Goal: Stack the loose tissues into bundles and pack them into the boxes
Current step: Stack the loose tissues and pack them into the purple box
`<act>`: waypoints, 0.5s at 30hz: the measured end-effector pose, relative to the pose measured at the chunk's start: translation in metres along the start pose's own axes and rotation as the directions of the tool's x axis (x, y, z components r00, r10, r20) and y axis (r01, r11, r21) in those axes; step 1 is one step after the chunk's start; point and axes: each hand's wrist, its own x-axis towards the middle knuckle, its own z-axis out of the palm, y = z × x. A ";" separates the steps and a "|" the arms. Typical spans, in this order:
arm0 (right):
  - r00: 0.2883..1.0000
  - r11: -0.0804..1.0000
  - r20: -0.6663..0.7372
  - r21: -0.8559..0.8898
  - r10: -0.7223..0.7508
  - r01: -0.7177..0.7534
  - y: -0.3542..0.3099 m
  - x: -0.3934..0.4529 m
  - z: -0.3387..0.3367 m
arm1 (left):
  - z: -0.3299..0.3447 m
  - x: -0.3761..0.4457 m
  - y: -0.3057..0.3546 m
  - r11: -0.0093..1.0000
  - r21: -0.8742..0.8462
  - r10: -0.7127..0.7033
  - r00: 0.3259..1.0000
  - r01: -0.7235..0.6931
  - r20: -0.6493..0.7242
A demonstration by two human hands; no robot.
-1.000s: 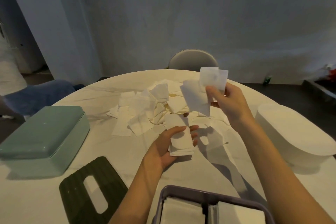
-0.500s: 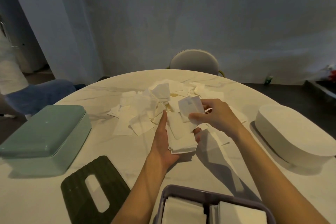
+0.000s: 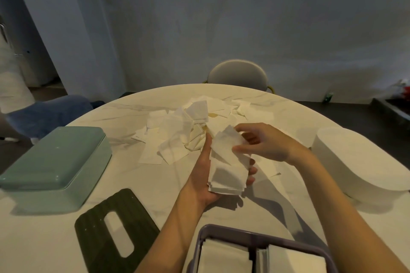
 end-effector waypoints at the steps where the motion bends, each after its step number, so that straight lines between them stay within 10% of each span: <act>1: 1.000 1.000 -0.025 -0.017 0.011 -0.011 0.001 0.003 0.004 | 0.002 -0.001 -0.001 0.999 0.003 -0.033 0.999 0.033 0.016; 15: 0.944 0.961 -0.310 0.205 -0.115 0.185 -0.013 -0.003 -0.004 | -0.002 0.001 -0.001 0.999 0.001 0.049 0.984 -0.050 -0.169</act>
